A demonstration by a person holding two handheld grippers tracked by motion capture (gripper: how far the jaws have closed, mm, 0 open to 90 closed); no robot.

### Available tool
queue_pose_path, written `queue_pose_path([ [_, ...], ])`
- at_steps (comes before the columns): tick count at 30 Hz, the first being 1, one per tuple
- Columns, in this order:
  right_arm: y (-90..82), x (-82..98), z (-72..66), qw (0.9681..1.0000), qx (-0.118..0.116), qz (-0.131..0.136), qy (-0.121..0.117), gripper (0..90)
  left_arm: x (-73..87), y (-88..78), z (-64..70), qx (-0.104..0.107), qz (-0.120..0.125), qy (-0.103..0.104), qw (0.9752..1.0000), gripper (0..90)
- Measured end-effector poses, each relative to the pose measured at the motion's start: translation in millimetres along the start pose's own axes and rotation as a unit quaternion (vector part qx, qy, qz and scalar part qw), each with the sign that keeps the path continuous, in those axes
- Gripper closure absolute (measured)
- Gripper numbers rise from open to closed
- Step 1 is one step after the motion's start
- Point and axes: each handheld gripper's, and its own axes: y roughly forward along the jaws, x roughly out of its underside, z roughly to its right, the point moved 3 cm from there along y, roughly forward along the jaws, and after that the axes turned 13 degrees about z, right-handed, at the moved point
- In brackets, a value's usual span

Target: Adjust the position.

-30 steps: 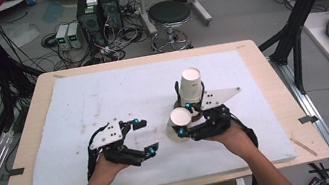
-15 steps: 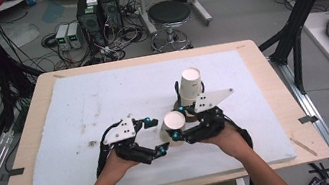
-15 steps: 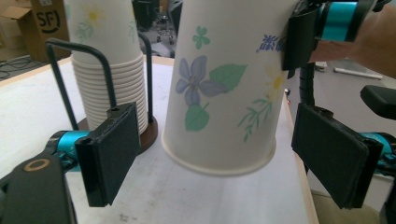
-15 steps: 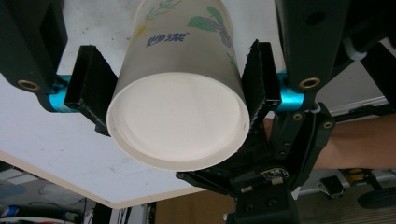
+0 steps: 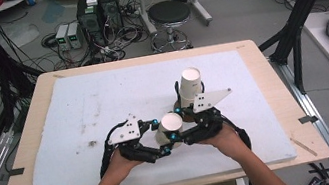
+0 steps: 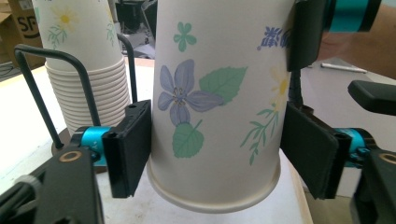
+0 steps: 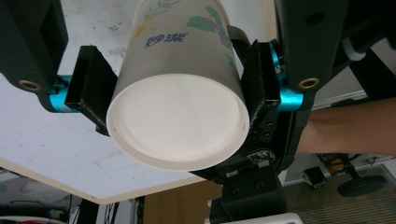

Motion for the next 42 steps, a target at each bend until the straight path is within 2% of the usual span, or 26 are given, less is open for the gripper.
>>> queue_pose_path([
  [5,-0.2,0.5,-1.0,1.0,-0.003,-0.004,0.004,35.0,-0.4,-1.0,0.4,0.008,-0.003,0.003,1.0,34.2],
  [6,-0.2,0.4,-0.8,1.0,-0.001,-0.003,0.0,31.2,-0.9,-1.5,0.6,0.011,-0.003,0.005,0.9999,35.1],
  [8,0.5,0.0,-1.5,0.9999,0.015,-0.004,0.001,15.8,-1.9,-2.6,-0.1,0.01,-0.008,0.004,0.9999,35.4],
  [11,-0.2,-0.9,-1.6,0.9999,0.013,-0.004,-0.002,15.9,-3.0,-4.2,-1.5,0.009,-0.017,0.006,0.9998,35.9],
  [16,-5.7,-7.9,-0.8,0.9998,0.009,-0.002,-0.017,15.9,-10.4,-8.6,-5.6,0.006,-0.064,0.018,0.9978,36.3],
  [18,-7.1,-9.6,0.4,0.9998,0.007,-0.006,-0.02,15.9,-11.7,-8.9,-5.9,0.007,-0.07,0.02,0.9973,36.5],
  [21,-9.2,-10.9,3.1,0.9993,0.01,-0.021,-0.028,15.9,-17.8,-10.4,-7.8,0.01,-0.106,0.031,0.9938,36.7],
  [23,-9.7,-10.5,4.6,0.9989,0.011,-0.031,-0.035,15.9,-22.9,-10.8,-10.1,0.015,-0.143,0.039,0.9889,36.7],
  [24,-9.7,-10.5,4.6,0.9989,0.011,-0.031,-0.035,15.9,-22.9,-10.8,-10.1,0.015,-0.143,0.039,0.9889,36.7],
  [25,-10.4,-9.8,6.1,0.9984,0.009,-0.041,-0.039,15.9,-24.4,-10.7,-11.0,0.016,-0.152,0.04,0.9874,36.7],
  [26,-10.5,-9.6,6.4,0.9982,0.008,-0.045,-0.039,15.9,-27.2,-10.6,-12.3,0.019,-0.169,0.04,0.9846,36.7],
  [27,-10.5,-9.5,6.5,0.998,0.005,-0.049,-0.041,15.9,-27.2,-10.6,-12.3,0.019,-0.169,0.04,0.9846,36.7],
  [28,-10.9,-9.4,6.4,0.9975,0.005,-0.055,-0.044,15.9,-30.8,-9.5,-13.2,0.025,-0.191,0.046,0.9802,36.7],
  [29,-10.5,-9.4,6.4,0.9973,0.002,-0.057,-0.047,15.9,-30.8,-9.5,-13.2,0.025,-0.191,0.046,0.9802,36.7],
  [30,-10.6,-9.3,5.9,0.9969,-0.001,-0.062,-0.048,15.9,-34.0,-8.5,-13.6,0.03,-0.208,0.047,0.9765,36.7],
  [31,-10.3,-9.2,6.4,0.9962,-0.001,-0.067,-0.056,15.9,-34.0,-8.5,-13.6,0.03,-0.208,0.047,0.9765,36.7],
  [32,-10.1,-9.0,6.1,0.9958,-0.004,-0.071,-0.058,15.9,-36.5,-7.2,-13.6,0.035,-0.225,0.051,0.9725,36.7],
  [33,-10.1,-9.0,6.1,0.9958,-0.004,-0.071,-0.058,15.9,-36.5,-7.2,-13.6,0.035,-0.225,0.051,0.9725,36.7],
  [35,-10.1,-8.9,6.5,0.9951,-0.006,-0.078,-0.061,15.9,-39.5,-5.7,-14.1,0.037,-0.241,0.057,0.9681,36.7],
  [36,-9.9,-8.8,6.8,0.9948,-0.006,-0.078,-0.064,15.9,-39.5,-5.7,-14.1,0.037,-0.241,0.057,0.9681,36.7],
  [37,-10.1,-8.5,6.6,0.9945,-0.008,-0.082,-0.065,15.9,-40.8,-5.3,-14.3,0.038,-0.246,0.057,0.9667,36.9],
  [38,-10.0,-8.3,6.6,0.9944,-0.007,-0.082,-0.066,15.9,-43.4,-5.1,-14.9,0.04,-0.259,0.061,0.9632,36.9],
  [39,-10.2,-8.0,6.7,0.994,-0.008,-0.086,-0.067,15.9,-43.4,-5.1,-14.9,0.04,-0.259,0.061,0.9632,37.2],
  [40,-10.0,-7.7,6.9,0.9935,-0.009,-0.088,-0.071,15.9,-44.4,-4.4,-15.1,0.042,-0.269,0.063,0.9603,37.2],
  [41,-9.9,-7.5,6.8,0.9932,-0.009,-0.09,-0.072,15.9,-44.4,-4.4,-15.1,0.042,-0.269,0.063,0.9603,37.2],
  [42,-9.6,-7.3,6.6,0.9929,-0.009,-0.093,-0.073,15.9,-45.1,-3.3,-15.4,0.045,-0.283,0.067,0.9557,37.3],
])
